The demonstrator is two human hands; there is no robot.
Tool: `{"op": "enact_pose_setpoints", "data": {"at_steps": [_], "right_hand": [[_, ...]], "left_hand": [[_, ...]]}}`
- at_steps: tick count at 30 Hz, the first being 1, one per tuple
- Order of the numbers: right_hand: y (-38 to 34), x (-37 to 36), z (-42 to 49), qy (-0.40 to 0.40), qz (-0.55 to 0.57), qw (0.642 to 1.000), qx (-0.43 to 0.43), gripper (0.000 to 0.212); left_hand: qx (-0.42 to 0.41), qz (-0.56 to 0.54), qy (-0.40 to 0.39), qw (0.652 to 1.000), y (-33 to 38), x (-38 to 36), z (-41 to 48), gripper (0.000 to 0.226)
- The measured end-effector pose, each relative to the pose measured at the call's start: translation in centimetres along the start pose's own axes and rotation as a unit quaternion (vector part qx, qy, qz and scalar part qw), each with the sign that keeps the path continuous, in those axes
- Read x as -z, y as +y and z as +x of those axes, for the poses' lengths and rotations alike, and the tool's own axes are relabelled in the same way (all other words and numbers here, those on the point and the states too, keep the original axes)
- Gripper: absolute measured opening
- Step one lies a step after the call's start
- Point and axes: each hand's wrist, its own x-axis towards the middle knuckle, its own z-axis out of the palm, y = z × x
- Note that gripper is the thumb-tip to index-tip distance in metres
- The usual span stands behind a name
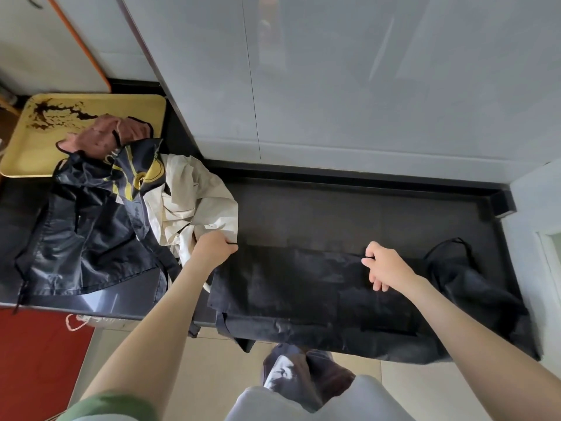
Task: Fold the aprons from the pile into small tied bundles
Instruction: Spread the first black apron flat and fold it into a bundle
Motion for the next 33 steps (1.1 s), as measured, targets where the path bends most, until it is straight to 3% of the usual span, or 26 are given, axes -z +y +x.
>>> {"op": "enact_pose_setpoints", "data": {"at_steps": [2,5,8,10,12,15,17,20,24,30,33], "right_hand": [[0.0,0.5,0.4,0.013,0.068,0.997,-0.021,0.005],[-0.9,2.0,1.4,0.097,0.171,0.979,-0.044,0.013],[-1.6,3.7,2.7,0.174,0.110,0.978,0.013,0.009],[-2.1,4.9,3.5,0.212,0.096,0.972,0.036,0.006],[-2.2,5.8,4.5,0.213,0.093,0.971,0.059,0.013],[-2.4,6.2,6.0,0.136,0.062,0.983,0.105,0.067],[-2.9,5.5,6.2,0.117,-0.022,0.985,0.124,0.089],[-3.9,2.9,5.6,0.110,-0.143,0.966,0.187,0.085],[-3.9,-0.8,5.0,0.019,-0.255,0.948,0.188,0.068],[-4.6,0.4,6.0,-0.023,-0.324,0.926,0.192,0.067],[-5.5,0.9,6.2,-0.021,-0.333,0.922,0.195,0.066]], "left_hand": [[0.002,-0.053,0.022,0.998,0.5,0.5,-0.2,0.021],[-0.030,-0.147,0.115,0.982,2.5,1.4,-0.3,0.018],[-0.070,-0.228,0.175,0.955,4.9,2.4,0.4,0.019],[-0.097,-0.266,0.159,0.946,6.1,2.7,1.1,0.034],[-0.137,-0.282,0.088,0.945,6.5,2.2,1.3,0.069],[-0.156,-0.101,0.079,0.979,6.0,0.0,1.9,0.109],[-0.142,0.049,0.089,0.985,5.2,-1.9,1.9,0.114],[-0.124,0.147,0.067,0.979,4.1,-3.4,1.9,0.104],[-0.106,0.123,0.058,0.985,3.1,-3.4,1.7,0.095],[-0.102,0.273,0.039,0.956,0.0,-1.5,1.1,0.090],[-0.140,0.326,0.105,0.929,-0.7,-1.5,0.5,0.090]]}}
